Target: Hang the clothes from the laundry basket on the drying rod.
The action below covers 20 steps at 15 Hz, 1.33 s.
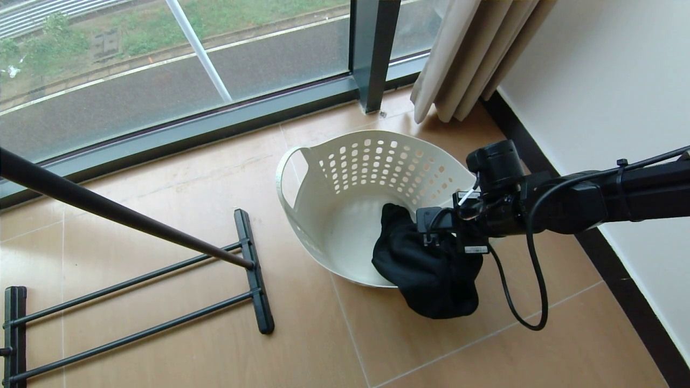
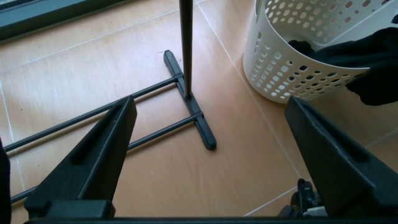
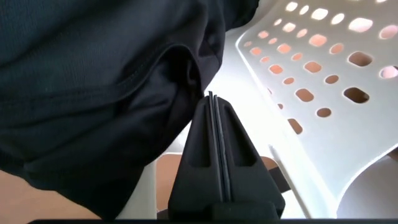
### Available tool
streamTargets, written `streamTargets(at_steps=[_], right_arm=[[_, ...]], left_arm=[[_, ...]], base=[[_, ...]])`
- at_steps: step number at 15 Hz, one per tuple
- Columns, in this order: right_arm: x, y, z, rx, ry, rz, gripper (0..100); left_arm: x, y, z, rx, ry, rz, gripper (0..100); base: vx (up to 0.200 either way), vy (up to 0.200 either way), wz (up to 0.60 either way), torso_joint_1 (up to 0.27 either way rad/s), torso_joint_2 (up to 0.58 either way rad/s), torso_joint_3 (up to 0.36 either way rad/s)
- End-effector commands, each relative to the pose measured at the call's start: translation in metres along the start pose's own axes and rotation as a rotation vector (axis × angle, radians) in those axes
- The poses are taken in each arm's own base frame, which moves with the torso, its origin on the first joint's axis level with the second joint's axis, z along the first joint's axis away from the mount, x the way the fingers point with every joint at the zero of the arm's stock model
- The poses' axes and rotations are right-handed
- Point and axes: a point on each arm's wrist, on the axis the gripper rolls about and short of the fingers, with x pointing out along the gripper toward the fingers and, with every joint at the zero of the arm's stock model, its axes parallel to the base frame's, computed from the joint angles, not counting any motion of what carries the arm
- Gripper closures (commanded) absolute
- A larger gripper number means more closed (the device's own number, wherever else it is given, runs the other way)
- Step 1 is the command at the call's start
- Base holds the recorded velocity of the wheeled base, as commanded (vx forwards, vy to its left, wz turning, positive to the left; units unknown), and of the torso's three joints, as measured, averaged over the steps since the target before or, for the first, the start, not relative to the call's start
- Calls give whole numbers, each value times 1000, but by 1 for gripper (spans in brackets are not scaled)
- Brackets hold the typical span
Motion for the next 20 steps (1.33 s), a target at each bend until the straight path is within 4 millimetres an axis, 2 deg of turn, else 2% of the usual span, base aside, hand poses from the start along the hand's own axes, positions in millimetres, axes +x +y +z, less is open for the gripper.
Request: streamTargets(at_steps=[1,4,5,16,20], right_arm=[[0,2,0,-3,0,5,100],[1,6,-1,-7,7,22,100],[2,7,-1,-8,10,25,0],[-4,-3,2,14,-53,1,0],[11,10,0,5,-26,71,0]], left_arm=[[0,0,0,0,-1,0,0],[0,0,0,0,-1,0,0],[0,0,0,0,-1,0,0],[0,0,0,0,-1,0,0],[0,0,0,0,-1,0,0]], base=[[0,0,0,0,0,0],[0,0,0,0,0,0],[0,0,0,0,0,0],[0,0,0,0,0,0],[0,0,0,0,0,0]])
